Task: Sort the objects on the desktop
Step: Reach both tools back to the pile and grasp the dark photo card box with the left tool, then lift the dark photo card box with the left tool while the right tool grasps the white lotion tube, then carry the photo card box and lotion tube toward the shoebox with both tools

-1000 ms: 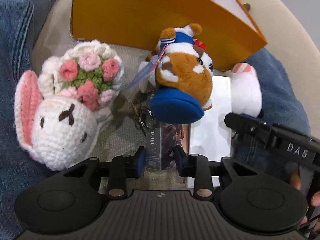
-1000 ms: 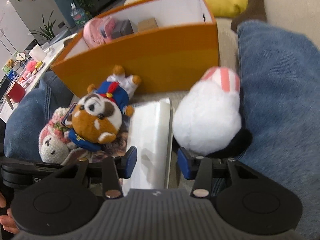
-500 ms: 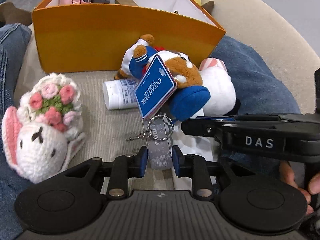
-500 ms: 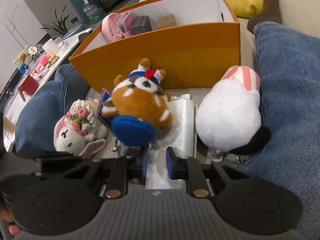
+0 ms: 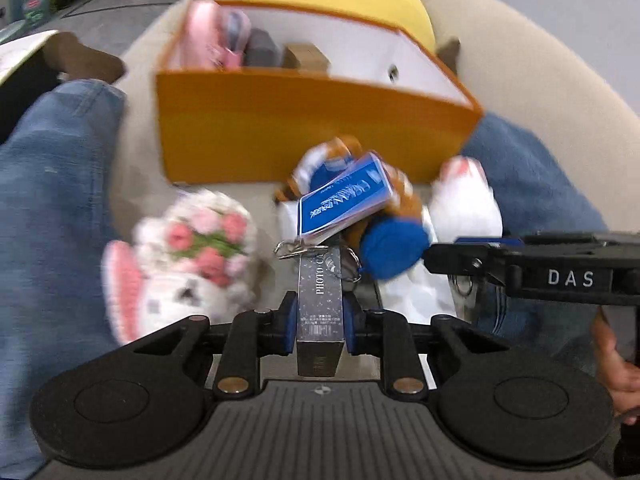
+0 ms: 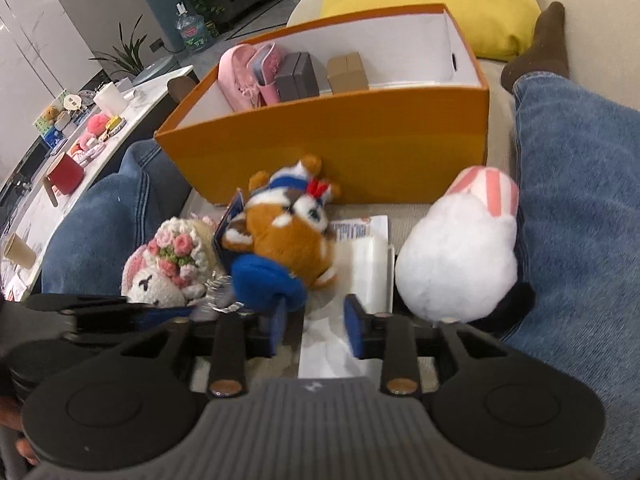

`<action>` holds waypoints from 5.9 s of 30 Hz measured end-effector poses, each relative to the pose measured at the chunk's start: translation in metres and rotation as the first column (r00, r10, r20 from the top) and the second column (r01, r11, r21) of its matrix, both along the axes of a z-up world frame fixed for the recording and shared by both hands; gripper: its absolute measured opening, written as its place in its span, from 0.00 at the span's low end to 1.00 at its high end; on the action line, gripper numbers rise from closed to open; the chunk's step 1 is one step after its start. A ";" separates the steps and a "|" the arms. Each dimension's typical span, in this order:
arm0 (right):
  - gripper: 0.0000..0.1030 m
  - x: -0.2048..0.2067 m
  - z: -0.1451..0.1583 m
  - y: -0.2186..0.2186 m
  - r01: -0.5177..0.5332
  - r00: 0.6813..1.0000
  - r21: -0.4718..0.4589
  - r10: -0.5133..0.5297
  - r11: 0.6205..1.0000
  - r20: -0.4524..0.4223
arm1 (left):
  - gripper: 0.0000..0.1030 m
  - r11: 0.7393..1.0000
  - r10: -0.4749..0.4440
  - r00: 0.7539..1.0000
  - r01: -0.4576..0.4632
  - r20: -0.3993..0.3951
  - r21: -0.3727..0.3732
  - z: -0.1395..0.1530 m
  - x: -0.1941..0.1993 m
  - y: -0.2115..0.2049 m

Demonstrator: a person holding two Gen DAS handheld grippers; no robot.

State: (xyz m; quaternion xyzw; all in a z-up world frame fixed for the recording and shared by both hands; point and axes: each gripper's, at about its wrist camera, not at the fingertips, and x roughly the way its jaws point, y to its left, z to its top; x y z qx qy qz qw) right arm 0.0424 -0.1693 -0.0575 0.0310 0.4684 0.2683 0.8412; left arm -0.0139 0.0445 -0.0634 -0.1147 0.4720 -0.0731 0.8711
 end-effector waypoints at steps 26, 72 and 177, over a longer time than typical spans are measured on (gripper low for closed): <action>0.71 0.130 -0.034 0.046 -0.081 0.961 -0.163 0.034 0.983 -0.276 | 0.25 0.998 0.038 0.996 -0.033 0.085 -0.060 0.038 0.026 0.028; 0.27 0.091 0.007 0.061 -0.115 0.968 0.053 0.124 0.992 -0.219 | 0.25 0.994 0.107 0.992 -0.105 0.071 -0.029 0.031 0.021 0.043; 0.07 0.041 0.069 -0.012 0.042 0.982 0.092 -0.058 0.995 0.181 | 0.26 0.963 0.210 0.978 -0.210 -0.018 -0.169 0.081 0.055 0.059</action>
